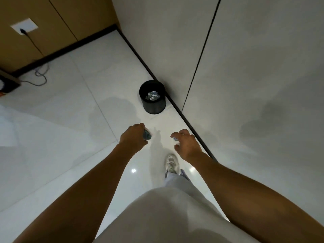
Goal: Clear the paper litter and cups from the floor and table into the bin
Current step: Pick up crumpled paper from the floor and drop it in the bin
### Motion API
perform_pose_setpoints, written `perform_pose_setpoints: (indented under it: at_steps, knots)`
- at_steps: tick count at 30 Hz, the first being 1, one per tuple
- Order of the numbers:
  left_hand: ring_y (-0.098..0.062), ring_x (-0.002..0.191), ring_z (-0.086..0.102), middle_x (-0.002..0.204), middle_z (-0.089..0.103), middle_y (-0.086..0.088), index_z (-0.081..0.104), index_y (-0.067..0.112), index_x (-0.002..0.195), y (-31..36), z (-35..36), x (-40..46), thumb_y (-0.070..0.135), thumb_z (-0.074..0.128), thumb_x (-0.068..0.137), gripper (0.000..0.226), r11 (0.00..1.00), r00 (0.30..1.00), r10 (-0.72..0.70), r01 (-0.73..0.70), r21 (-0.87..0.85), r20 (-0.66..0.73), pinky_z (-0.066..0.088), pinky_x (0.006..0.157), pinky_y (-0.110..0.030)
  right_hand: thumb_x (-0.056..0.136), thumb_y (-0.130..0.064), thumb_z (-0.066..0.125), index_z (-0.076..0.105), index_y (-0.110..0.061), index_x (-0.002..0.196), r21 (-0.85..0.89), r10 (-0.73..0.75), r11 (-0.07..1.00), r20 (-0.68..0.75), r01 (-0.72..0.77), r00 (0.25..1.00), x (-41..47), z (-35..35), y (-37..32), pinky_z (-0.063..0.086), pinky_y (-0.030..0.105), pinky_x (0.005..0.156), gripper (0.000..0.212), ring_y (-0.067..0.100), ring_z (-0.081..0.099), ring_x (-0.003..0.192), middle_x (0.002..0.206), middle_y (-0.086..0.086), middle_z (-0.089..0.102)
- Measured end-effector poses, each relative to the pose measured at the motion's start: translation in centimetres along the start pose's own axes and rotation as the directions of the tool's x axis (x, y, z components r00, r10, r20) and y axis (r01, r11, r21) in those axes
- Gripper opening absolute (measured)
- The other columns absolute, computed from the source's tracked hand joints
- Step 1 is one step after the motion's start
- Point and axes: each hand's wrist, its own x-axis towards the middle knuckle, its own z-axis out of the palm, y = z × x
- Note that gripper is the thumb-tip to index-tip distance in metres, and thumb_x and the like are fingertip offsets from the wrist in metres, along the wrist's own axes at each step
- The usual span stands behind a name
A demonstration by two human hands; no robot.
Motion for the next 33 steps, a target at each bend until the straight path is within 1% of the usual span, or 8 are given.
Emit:
perform_pose_setpoints:
  at_steps: [6,12,15,18,22,26,28,33]
  knots:
    - [-0.023,0.102,0.057,0.109,0.06,-0.003,0.051,0.015,0.114,-2.1,-5.5,8.1,0.026,0.073,0.078,0.043,0.999,0.999,-0.03,0.029,-0.028,-0.018,0.049,0.081,-0.035,0.089,-0.004,0.052,0.055,-0.021,0.13,0.011,-0.038,0.999,0.007,0.038,0.999,9.8,-5.0,-4.7,0.05,0.038,0.094,0.044,0.028,0.051,0.116,0.133,0.005,0.043]
    - [-0.021,0.101,0.056,0.108,0.06,-0.003,0.052,0.016,0.114,-5.5,-9.3,16.8,0.025,0.073,0.079,0.042,1.0,0.999,-0.019,0.02,-0.016,0.041,0.043,0.073,-0.029,0.089,-0.002,0.053,0.055,-0.019,0.131,0.047,-0.01,0.999,-0.003,0.01,1.0,18.5,-5.7,-8.5,0.049,0.036,0.095,0.045,0.027,0.051,0.115,0.133,0.004,0.045]
    - [-0.022,0.101,0.057,0.11,0.06,-0.004,0.051,0.015,0.116,-7.5,-11.4,22.0,0.025,0.073,0.08,0.043,1.0,0.997,0.027,-0.026,-0.014,0.067,0.046,0.077,-0.03,0.088,-0.004,0.056,0.057,-0.018,0.13,0.088,0.052,0.995,-0.058,-0.047,0.997,22.8,-4.8,-10.4,0.05,0.035,0.092,0.044,0.026,0.053,0.112,0.13,0.005,0.05]
    - [-0.023,0.102,0.058,0.11,0.061,-0.005,0.052,0.014,0.115,-9.5,-14.1,27.3,0.024,0.072,0.08,0.042,0.997,0.995,0.075,-0.076,0.001,0.068,0.049,0.08,-0.033,0.088,-0.007,0.056,0.055,-0.022,0.129,0.119,0.131,0.985,-0.041,-0.125,0.991,27.3,-4.0,-12.6,0.048,0.029,0.089,0.044,0.026,0.052,0.11,0.132,0.004,0.048]
    - [-0.024,0.107,0.056,0.116,0.059,-0.005,0.05,0.014,0.118,-11.6,-16.7,33.2,0.026,0.071,0.081,0.044,0.993,0.987,0.107,-0.114,0.045,0.124,0.051,0.088,-0.038,0.088,-0.011,0.056,0.052,-0.025,0.13,0.148,0.198,0.97,-0.027,-0.192,0.98,33.0,-3.9,-14.7,0.046,0.031,0.085,0.045,0.029,0.05,0.11,0.136,0.005,0.044]
    - [-0.022,0.11,0.055,0.12,0.057,-0.005,0.047,0.013,0.122,-12.7,-16.9,37.7,0.027,0.07,0.083,0.048,0.985,0.978,0.144,-0.156,0.068,0.152,0.05,0.089,-0.035,0.089,-0.013,0.056,0.051,-0.024,0.132,0.187,0.252,0.954,-0.07,-0.236,0.965,39.3,-4.4,-15.1,0.045,0.028,0.087,0.045,0.027,0.052,0.113,0.138,0.006,0.043]
    - [-0.022,0.11,0.056,0.121,0.058,-0.005,0.047,0.013,0.123,-12.9,-16.2,39.7,0.028,0.069,0.083,0.048,0.981,0.974,0.17,-0.181,0.064,0.147,0.051,0.089,-0.036,0.091,-0.012,0.055,0.049,-0.023,0.135,0.186,0.265,0.951,-0.08,-0.247,0.961,42.5,-4.3,-14.6,0.046,0.032,0.092,0.046,0.029,0.05,0.118,0.141,0.007,0.042]
    - [-0.023,0.111,0.055,0.121,0.057,-0.004,0.046,0.013,0.125,-12.5,-13.1,43.0,0.027,0.068,0.084,0.049,0.976,0.965,0.205,-0.214,0.039,0.162,0.052,0.09,-0.038,0.093,-0.014,0.053,0.035,-0.02,0.145,0.177,0.349,0.922,0.006,-0.344,0.937,47.1,-2.2,-12.8,0.038,0.039,0.105,0.055,0.032,0.036,0.135,0.154,0.007,0.028]
